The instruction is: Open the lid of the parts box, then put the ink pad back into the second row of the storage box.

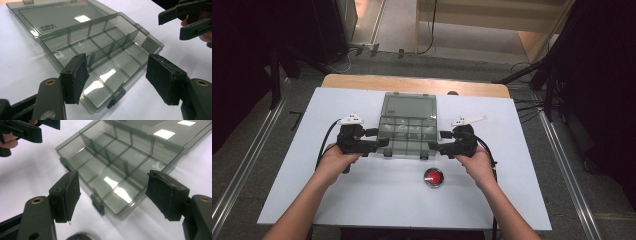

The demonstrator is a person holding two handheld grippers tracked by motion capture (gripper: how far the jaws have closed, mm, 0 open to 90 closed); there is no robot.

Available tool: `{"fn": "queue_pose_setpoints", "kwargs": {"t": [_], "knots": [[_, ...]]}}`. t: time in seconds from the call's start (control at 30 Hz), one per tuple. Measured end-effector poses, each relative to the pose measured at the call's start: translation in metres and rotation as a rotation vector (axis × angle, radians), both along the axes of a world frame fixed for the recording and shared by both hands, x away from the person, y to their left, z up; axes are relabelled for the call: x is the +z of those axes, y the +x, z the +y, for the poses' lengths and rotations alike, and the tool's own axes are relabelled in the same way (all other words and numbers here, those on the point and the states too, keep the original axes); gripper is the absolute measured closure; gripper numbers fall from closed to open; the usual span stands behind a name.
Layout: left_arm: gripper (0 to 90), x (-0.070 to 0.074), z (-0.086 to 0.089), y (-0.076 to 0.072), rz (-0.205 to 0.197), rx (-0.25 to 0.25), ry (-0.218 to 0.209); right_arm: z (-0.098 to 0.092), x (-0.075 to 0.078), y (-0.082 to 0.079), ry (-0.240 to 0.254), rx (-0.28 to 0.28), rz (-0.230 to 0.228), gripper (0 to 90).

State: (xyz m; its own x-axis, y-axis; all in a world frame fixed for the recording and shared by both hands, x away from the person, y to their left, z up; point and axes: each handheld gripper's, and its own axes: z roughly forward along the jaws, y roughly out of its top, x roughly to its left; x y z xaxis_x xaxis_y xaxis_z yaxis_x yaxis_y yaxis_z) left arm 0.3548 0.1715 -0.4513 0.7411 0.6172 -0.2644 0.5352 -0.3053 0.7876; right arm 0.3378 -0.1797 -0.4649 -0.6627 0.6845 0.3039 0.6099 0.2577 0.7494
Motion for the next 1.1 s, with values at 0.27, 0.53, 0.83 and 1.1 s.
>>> {"fn": "queue_pose_setpoints", "kwargs": {"t": [0.27,0.53,0.83,1.1], "knots": [[33.4,-0.003,0.001,-0.01,0.007,-0.02,0.01,-0.007,-0.002,-0.016,-0.001,0.0,-0.003,27.8],[33.4,-0.008,0.001,-0.02,0.016,-0.037,0.019,-0.009,-0.004,-0.028,-0.009,0.013,-0.003,27.1],[33.4,-0.01,0.007,-0.03,0.018,-0.049,0.017,-0.016,-0.009,-0.042,-0.007,0.013,0.01,26.7],[33.4,-0.016,0.015,-0.04,0.016,-0.057,0.037,-0.018,-0.015,-0.047,0.0,0.021,0.018,26.3]]}}
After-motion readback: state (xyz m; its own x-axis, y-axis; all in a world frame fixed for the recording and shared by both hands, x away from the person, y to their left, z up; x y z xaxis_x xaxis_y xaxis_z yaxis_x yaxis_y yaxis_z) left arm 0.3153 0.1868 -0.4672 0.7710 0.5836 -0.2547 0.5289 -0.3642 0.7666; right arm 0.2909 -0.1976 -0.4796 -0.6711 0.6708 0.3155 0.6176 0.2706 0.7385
